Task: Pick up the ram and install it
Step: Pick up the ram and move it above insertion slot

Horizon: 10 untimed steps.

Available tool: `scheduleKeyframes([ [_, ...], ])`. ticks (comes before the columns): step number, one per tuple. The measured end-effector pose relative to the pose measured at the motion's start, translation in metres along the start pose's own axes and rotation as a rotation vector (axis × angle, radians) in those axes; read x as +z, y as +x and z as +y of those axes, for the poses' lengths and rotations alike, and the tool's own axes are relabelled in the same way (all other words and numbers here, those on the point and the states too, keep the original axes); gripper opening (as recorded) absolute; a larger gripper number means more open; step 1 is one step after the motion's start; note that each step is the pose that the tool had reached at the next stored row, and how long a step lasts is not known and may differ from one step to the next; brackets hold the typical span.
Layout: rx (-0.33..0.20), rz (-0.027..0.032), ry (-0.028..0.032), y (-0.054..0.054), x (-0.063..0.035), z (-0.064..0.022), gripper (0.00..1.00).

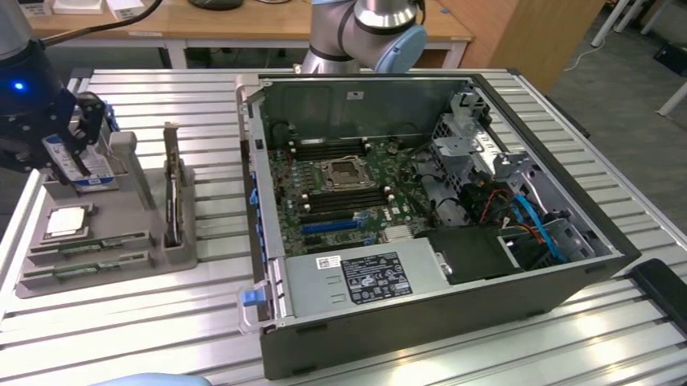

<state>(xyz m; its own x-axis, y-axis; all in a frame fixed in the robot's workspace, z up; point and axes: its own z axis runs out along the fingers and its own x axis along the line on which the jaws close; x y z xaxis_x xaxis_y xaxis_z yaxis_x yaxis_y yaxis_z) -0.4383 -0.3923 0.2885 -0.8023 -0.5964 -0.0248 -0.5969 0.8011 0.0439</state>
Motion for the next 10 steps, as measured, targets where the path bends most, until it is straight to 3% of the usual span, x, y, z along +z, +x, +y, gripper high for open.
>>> scheduleKeyframes([
  [10, -0.181, 0.0080, -0.0045, 0.0000, 0.0005, 0.0000, 0.29],
])
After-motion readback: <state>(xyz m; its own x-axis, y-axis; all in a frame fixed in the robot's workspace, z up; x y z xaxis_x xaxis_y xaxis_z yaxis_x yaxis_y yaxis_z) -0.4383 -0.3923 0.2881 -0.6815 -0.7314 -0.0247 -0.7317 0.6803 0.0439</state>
